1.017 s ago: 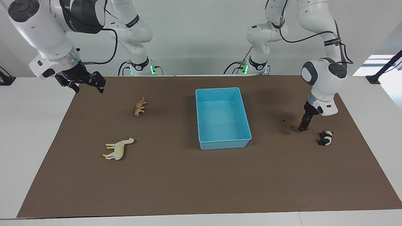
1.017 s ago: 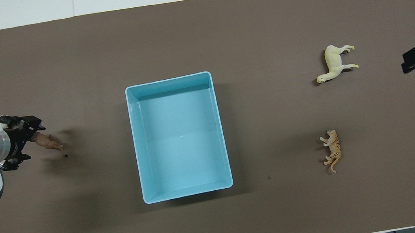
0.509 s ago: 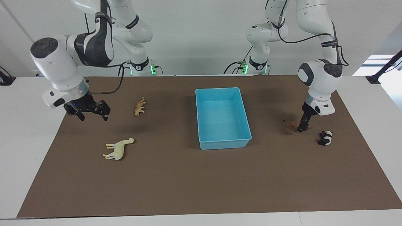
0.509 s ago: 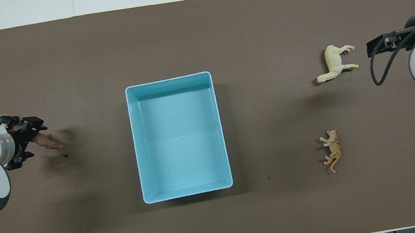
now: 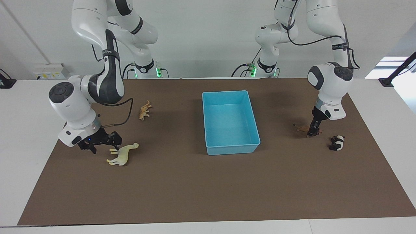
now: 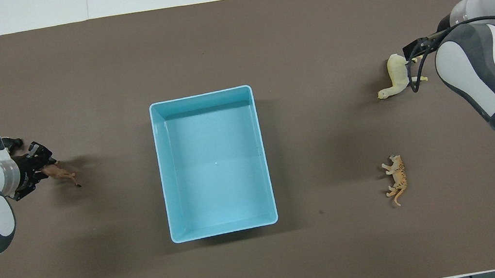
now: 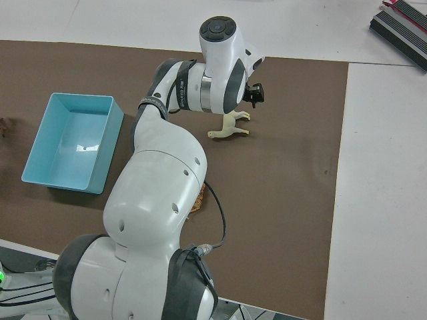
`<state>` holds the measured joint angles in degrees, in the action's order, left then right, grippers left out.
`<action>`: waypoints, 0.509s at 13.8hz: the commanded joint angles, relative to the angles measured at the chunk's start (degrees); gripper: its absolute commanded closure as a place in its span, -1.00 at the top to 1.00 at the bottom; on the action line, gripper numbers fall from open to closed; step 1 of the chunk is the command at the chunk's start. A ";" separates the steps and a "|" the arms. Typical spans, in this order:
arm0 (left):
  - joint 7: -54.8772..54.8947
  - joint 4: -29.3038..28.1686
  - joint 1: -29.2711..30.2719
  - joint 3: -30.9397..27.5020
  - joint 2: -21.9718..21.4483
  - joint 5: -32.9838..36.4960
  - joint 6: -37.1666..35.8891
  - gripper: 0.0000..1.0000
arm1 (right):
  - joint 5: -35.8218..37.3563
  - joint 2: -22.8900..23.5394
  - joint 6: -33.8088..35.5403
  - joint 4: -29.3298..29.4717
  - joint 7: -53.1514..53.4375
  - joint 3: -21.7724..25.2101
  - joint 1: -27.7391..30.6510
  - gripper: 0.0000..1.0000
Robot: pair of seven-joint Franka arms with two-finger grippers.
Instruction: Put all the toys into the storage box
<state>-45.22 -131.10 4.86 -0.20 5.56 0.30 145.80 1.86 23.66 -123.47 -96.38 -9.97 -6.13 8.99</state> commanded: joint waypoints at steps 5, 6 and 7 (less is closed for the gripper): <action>-2.23 23.83 -5.81 0.37 2.61 -0.47 -28.85 -0.64 | -0.01 6.39 -6.70 1.63 -0.84 -0.29 -2.14 1.00; -3.81 26.22 -8.79 0.38 2.27 -2.22 -32.47 -0.63 | -0.01 6.39 -6.61 0.85 -0.75 -0.28 -2.13 1.00; -5.30 26.86 -11.86 0.46 1.57 -3.45 -34.86 -0.62 | -0.01 6.39 -6.35 0.66 -0.75 -0.28 -1.79 1.00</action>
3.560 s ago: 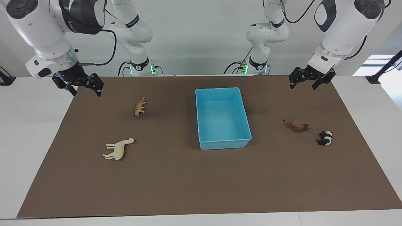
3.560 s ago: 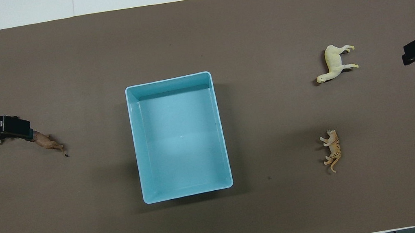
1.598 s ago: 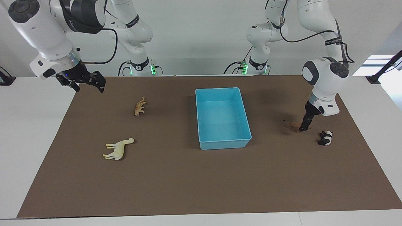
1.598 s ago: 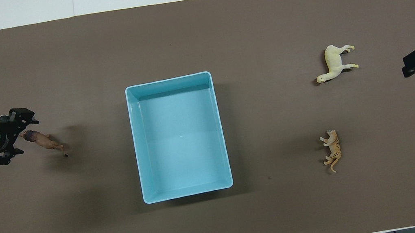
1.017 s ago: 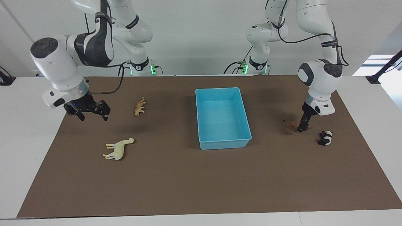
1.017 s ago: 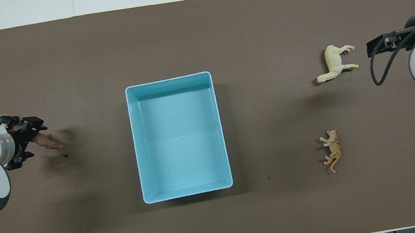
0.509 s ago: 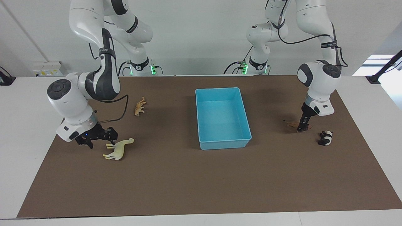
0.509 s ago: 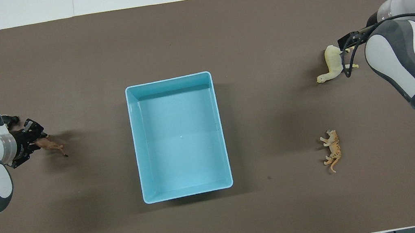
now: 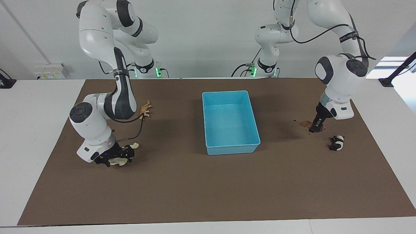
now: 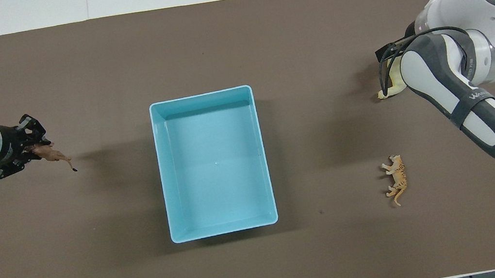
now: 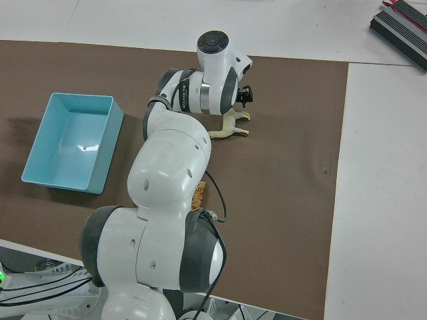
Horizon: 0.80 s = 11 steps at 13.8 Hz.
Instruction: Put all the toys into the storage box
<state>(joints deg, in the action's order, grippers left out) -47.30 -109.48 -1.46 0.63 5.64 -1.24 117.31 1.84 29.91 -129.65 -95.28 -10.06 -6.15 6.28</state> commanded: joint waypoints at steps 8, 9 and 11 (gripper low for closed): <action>-18.44 -7.39 -29.21 -0.02 -4.58 -4.20 6.16 0.84 | 1.05 -0.72 2.73 0.27 -0.84 0.08 1.37 1.00; -18.53 -7.06 -29.13 -0.02 -4.67 -4.12 5.65 1.00 | 0.97 -0.81 3.17 0.36 -0.84 0.08 1.37 1.00; -18.61 -5.05 -29.21 -0.02 -4.06 -4.12 4.77 1.00 | 1.05 -0.90 3.44 0.36 -0.93 0.25 1.46 1.00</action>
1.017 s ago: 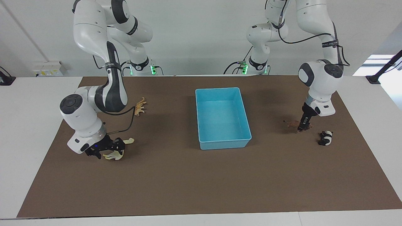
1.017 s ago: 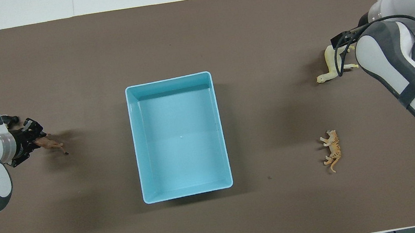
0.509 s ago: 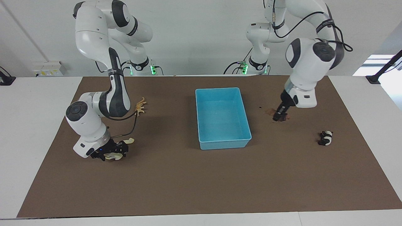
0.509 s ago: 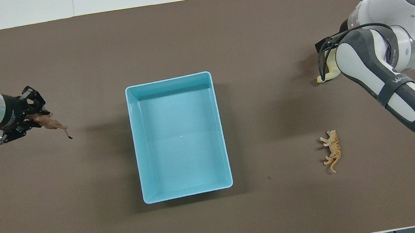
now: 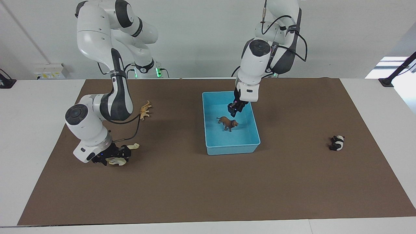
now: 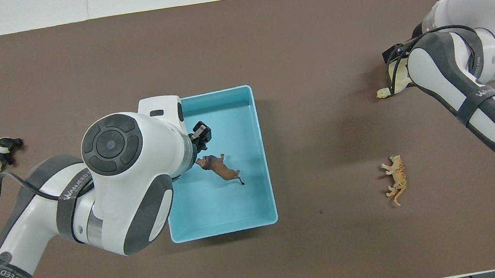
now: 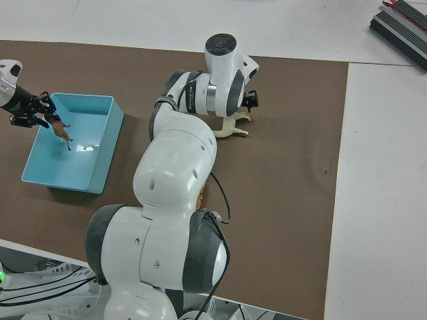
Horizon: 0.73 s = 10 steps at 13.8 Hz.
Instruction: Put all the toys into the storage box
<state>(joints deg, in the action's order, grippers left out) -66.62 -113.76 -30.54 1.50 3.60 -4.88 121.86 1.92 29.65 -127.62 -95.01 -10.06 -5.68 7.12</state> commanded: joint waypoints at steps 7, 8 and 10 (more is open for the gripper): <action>46.04 7.06 17.85 -1.67 -1.84 2.92 -12.86 0.96 | 0.98 -2.92 2.56 -2.89 -0.40 -0.21 0.18 1.00; 57.02 6.80 21.62 -1.67 -1.84 3.99 -12.26 0.96 | 0.98 -3.10 2.12 -3.85 -0.31 -0.21 0.09 1.00; 71.05 6.54 27.78 -1.67 -1.58 4.78 -10.69 0.91 | 0.98 -4.06 -0.94 -7.27 -0.14 -0.21 -0.26 1.00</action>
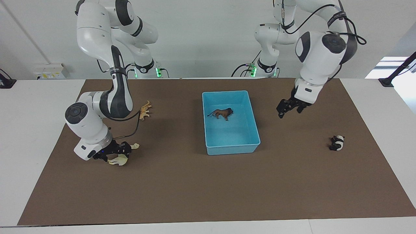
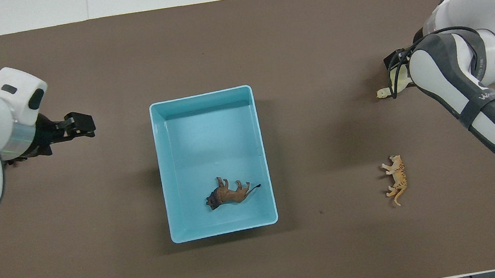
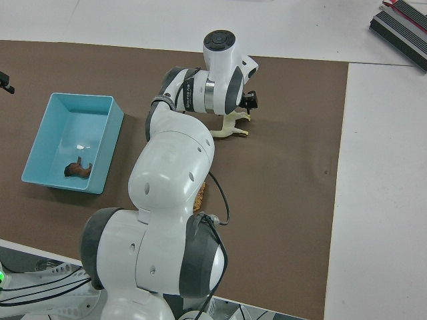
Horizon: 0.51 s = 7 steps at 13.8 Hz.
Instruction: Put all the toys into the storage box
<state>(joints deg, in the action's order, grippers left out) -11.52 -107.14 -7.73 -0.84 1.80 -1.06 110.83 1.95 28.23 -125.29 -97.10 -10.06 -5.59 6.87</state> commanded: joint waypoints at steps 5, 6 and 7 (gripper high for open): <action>26.70 0.00 12.45 0.32 9.26 12.21 14.65 0.58 | 0.95 -2.65 -9.43 -9.06 0.57 -0.30 0.16 1.00; 30.55 0.09 14.56 0.32 10.15 12.57 17.81 0.51 | 0.95 -2.65 -9.62 -9.59 0.92 -0.30 0.07 1.00; 32.33 0.35 16.07 0.23 11.29 12.58 20.63 0.51 | 0.95 -2.65 -9.62 -9.86 1.61 -0.30 -0.01 1.00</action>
<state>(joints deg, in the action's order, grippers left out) 15.90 -107.64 4.70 -1.13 11.08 9.94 126.83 2.30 26.70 -133.61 -103.77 -9.98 -5.46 6.87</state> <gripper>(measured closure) 0.233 0.000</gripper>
